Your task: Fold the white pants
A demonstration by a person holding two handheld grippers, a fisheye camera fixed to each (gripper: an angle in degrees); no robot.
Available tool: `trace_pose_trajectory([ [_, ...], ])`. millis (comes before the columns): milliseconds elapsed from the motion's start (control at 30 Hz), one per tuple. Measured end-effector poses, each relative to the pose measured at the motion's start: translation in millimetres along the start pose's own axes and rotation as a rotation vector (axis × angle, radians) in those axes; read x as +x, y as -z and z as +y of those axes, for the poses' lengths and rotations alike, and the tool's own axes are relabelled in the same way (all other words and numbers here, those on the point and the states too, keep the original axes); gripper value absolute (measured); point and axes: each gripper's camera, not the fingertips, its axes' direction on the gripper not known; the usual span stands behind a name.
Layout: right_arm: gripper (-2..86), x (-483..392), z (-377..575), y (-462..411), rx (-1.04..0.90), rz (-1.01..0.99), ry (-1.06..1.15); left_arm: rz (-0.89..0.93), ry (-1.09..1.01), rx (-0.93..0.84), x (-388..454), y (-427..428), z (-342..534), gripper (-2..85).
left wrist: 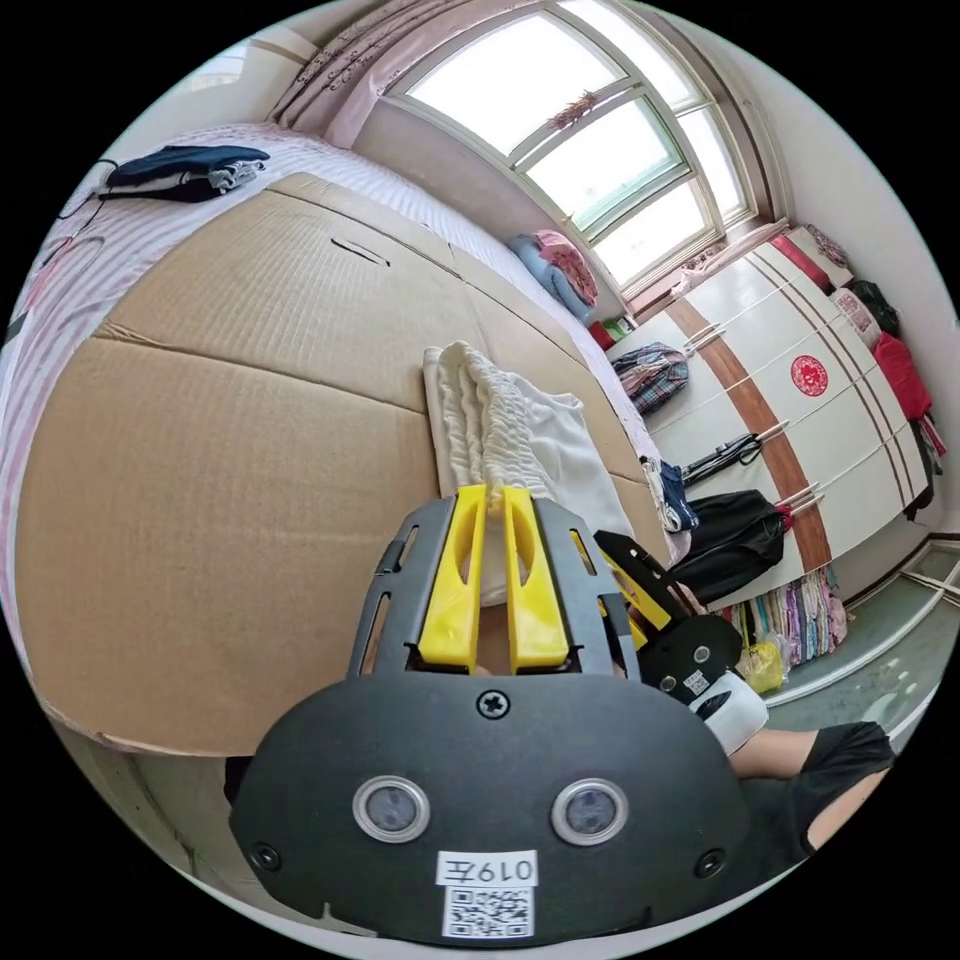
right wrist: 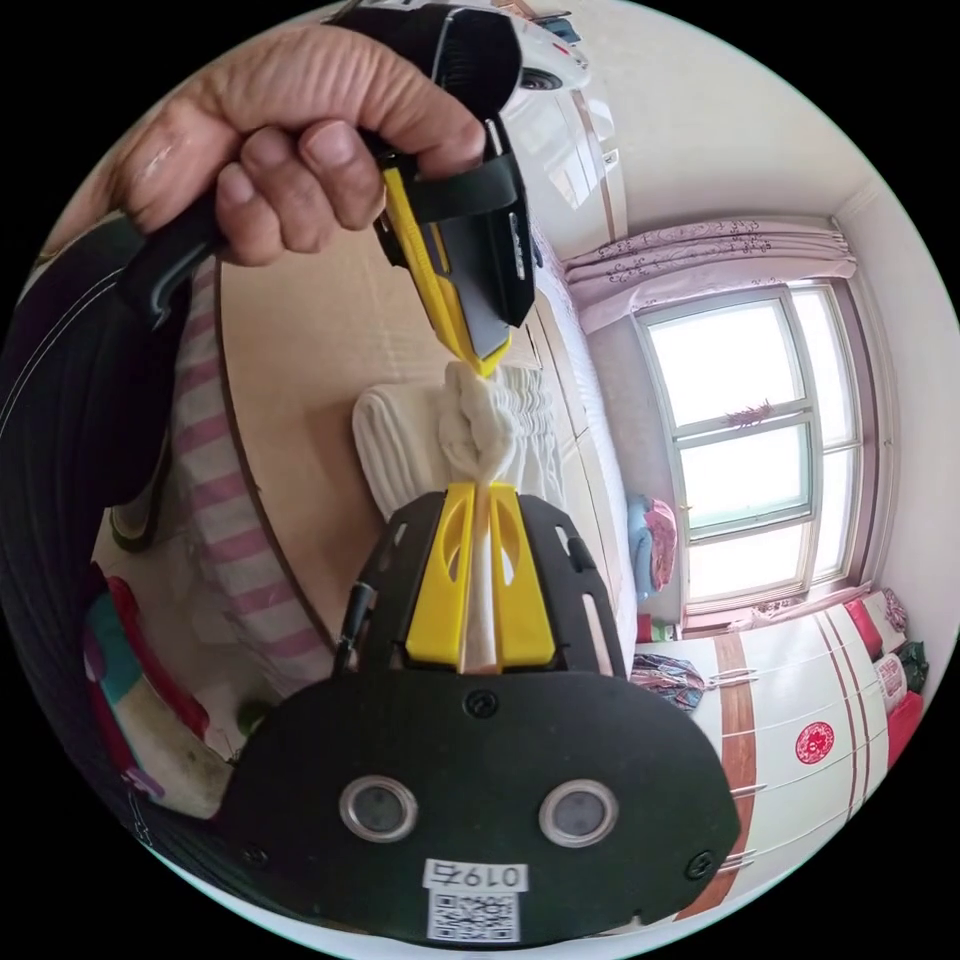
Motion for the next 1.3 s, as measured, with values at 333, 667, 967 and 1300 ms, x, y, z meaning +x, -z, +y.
trace_pose_trajectory([
  [333,0.2,18.2,16.0,3.0,0.032,-0.045,-0.015,0.019,0.016,0.039,-30.9,-9.0,-8.5,1.2],
  [667,0.4,10.4,34.9,-4.2,0.050,-0.029,-0.008,0.154,0.159,0.070,-103.9,-26.2,-13.6,0.9],
  [967,0.6,-8.0,56.7,-11.1,0.090,0.071,0.040,0.196,0.082,-0.098,-147.2,-69.5,-52.7,1.2],
  [1300,1.8,4.7,75.9,-14.0,0.099,0.024,-0.031,0.377,-0.032,-0.279,-193.8,-113.8,-96.9,1.2],
])
